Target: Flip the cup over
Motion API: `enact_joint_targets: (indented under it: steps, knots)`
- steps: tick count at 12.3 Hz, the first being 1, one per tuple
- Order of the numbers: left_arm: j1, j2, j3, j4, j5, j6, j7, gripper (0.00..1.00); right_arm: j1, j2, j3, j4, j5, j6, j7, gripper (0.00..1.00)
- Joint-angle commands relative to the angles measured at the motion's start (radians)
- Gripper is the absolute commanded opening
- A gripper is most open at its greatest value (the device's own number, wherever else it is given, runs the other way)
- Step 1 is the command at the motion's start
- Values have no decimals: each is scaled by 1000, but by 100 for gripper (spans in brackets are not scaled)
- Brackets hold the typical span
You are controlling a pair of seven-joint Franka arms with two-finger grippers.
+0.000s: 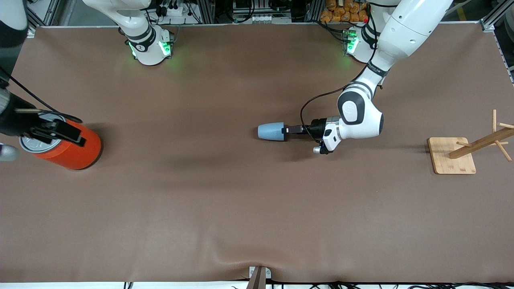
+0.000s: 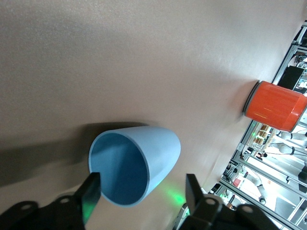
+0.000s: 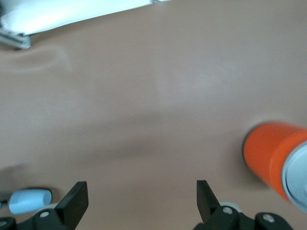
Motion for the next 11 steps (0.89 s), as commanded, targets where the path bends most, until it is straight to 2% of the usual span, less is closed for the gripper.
enact_joint_targets:
  steps: [1, 3, 4, 6, 8, 9, 11]
  knots:
    - [4, -5, -5, -3, -46, 13, 31, 67, 12, -205, -62, -291, 24, 89, 60, 100]
    - [3, 21, -5, 1, -115, 13, 106, 66, 15, -349, -88, -498, 26, 158, 58, 100]
    - [-1, 24, -5, 1, -151, 12, 143, 66, 15, -374, -88, -522, 24, 154, 60, 100]
    - [-2, 30, -5, 1, -158, 12, 150, 64, 3, -352, -103, -475, 13, 152, 38, 100]
    - [-8, 30, -5, 3, -181, 12, 151, 58, 2, -283, -123, -334, 21, 79, 37, 100]
    - [-10, 30, -5, 6, -211, 10, 154, 56, 8, -275, -123, -297, 9, 54, 37, 100]
    - [-10, 32, -8, 12, -261, -7, 156, 49, 8, -270, -148, -277, 41, -16, -14, 100]
